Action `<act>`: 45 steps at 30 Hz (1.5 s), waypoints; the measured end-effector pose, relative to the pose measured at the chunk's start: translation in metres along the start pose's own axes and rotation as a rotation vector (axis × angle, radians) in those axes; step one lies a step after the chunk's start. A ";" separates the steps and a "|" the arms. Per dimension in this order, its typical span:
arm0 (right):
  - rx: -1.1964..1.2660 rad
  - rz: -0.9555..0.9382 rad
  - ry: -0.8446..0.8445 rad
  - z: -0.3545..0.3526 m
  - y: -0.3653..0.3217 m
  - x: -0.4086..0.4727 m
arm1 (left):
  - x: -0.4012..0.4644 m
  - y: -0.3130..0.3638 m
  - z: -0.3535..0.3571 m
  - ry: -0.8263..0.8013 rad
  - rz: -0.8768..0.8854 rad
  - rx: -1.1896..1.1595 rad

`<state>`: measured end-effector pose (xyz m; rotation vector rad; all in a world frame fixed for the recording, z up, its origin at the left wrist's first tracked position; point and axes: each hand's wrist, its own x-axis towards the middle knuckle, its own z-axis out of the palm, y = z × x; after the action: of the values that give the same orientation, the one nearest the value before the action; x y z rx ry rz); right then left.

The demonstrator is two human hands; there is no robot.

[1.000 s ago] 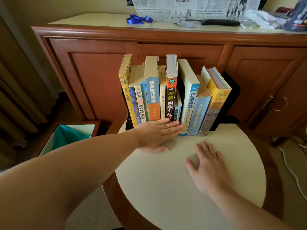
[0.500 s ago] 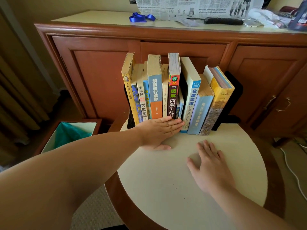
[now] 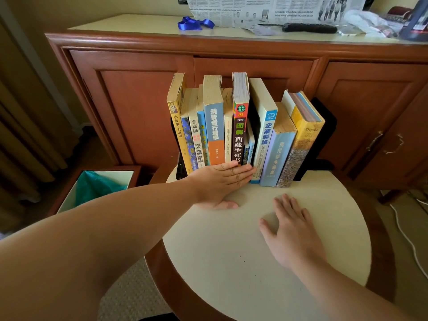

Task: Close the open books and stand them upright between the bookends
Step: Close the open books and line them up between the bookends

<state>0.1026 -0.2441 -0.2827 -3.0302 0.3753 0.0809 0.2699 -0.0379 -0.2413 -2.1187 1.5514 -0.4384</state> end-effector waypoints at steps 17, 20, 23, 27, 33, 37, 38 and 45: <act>0.004 0.001 -0.003 0.000 0.000 0.000 | -0.002 0.005 -0.002 -0.078 -0.027 -0.076; -0.001 -0.002 -0.003 -0.001 -0.001 0.000 | -0.001 0.005 -0.004 -0.103 -0.036 -0.075; -0.010 -0.003 -0.005 0.000 0.000 0.000 | -0.001 0.006 -0.005 -0.126 -0.047 -0.066; -0.024 -0.003 -0.009 0.001 0.000 0.001 | -0.002 0.007 -0.007 -0.124 -0.060 -0.057; -0.027 -0.008 -0.002 0.000 0.000 0.001 | -0.007 0.010 -0.004 -0.097 -0.074 -0.106; -0.016 -0.014 0.001 -0.001 0.000 0.001 | -0.005 0.011 -0.006 -0.132 -0.086 -0.129; -0.015 -0.014 0.002 -0.001 0.000 0.000 | -0.004 0.010 -0.007 -0.144 -0.089 -0.137; 0.003 -0.007 0.000 0.000 0.000 0.001 | -0.002 0.011 -0.007 -0.182 -0.098 -0.145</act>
<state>0.1032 -0.2439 -0.2823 -3.0287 0.3652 0.0794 0.2567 -0.0397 -0.2416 -2.2816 1.4181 -0.1630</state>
